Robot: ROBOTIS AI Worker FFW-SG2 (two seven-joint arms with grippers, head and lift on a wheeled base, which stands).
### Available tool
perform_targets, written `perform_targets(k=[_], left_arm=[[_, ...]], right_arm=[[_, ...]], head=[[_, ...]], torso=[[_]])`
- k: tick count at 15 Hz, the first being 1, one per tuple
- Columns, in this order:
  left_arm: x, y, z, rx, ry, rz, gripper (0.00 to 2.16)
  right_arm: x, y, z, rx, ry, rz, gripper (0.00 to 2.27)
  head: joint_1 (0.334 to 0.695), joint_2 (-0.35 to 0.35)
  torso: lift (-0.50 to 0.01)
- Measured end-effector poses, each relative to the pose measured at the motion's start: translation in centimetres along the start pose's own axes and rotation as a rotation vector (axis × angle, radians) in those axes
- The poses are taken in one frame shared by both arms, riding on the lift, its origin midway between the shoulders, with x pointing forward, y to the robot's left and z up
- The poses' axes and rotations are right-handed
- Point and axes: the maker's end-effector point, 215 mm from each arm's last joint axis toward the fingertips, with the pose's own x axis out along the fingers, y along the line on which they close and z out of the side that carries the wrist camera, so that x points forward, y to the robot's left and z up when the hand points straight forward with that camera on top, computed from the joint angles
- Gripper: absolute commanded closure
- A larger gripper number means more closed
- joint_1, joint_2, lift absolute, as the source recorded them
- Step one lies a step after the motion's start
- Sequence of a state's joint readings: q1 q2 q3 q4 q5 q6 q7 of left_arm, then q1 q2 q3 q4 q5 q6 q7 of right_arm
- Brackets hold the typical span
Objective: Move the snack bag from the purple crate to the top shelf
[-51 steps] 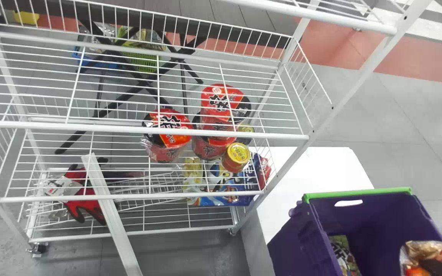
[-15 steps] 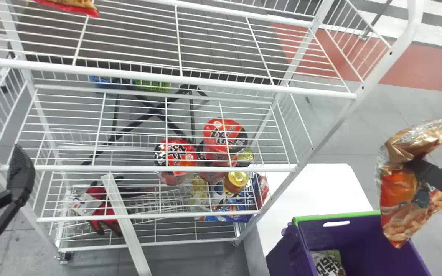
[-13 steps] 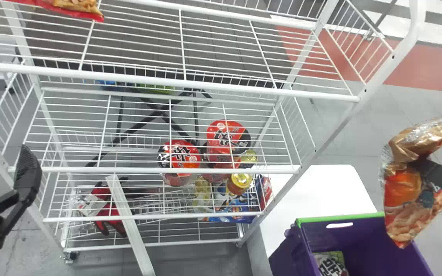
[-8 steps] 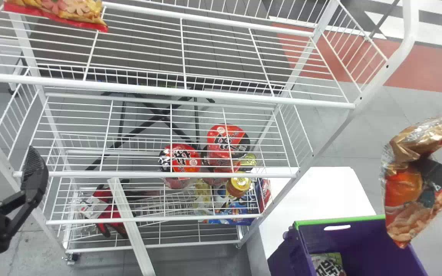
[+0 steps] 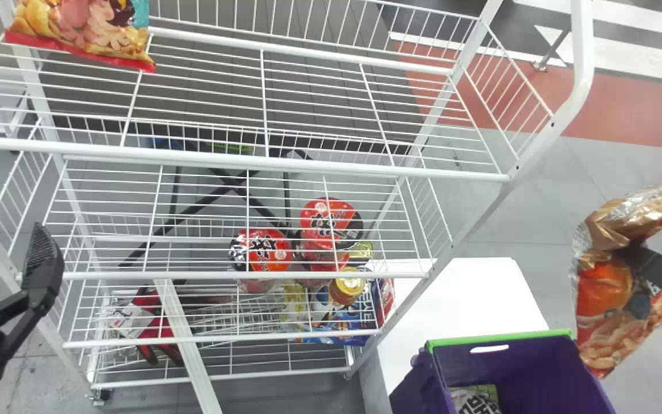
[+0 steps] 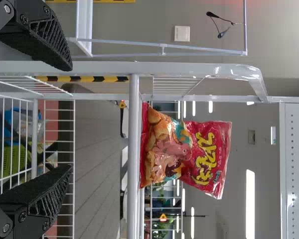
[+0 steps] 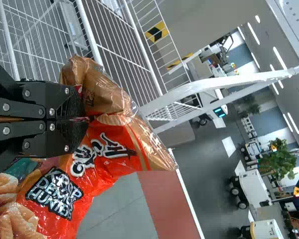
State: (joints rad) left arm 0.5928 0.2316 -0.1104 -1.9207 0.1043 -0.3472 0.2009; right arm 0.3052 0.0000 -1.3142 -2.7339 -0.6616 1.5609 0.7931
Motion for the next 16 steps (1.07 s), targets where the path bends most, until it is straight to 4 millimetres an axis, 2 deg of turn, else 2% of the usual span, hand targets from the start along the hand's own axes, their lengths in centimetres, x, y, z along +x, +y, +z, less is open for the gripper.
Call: perform_targets(k=[4, 16], left_arm=[[0.02, -0.01, -0.08, 0.000, 0.002, 0.000, 0.12], [-0.23, -0.58, 0.28, 0.000, -0.003, -0.011, 0.12]], right_arm=[[-0.21, -0.75, -0.06, 0.016, -0.004, -0.012, 2.15], [-0.50, -0.36, 0.14, 0.017, -0.011, 0.006, 2.14]], head=[[0.695, -0.314], [0.695, -0.321]], torso=[[-0.177], [-0.129]])
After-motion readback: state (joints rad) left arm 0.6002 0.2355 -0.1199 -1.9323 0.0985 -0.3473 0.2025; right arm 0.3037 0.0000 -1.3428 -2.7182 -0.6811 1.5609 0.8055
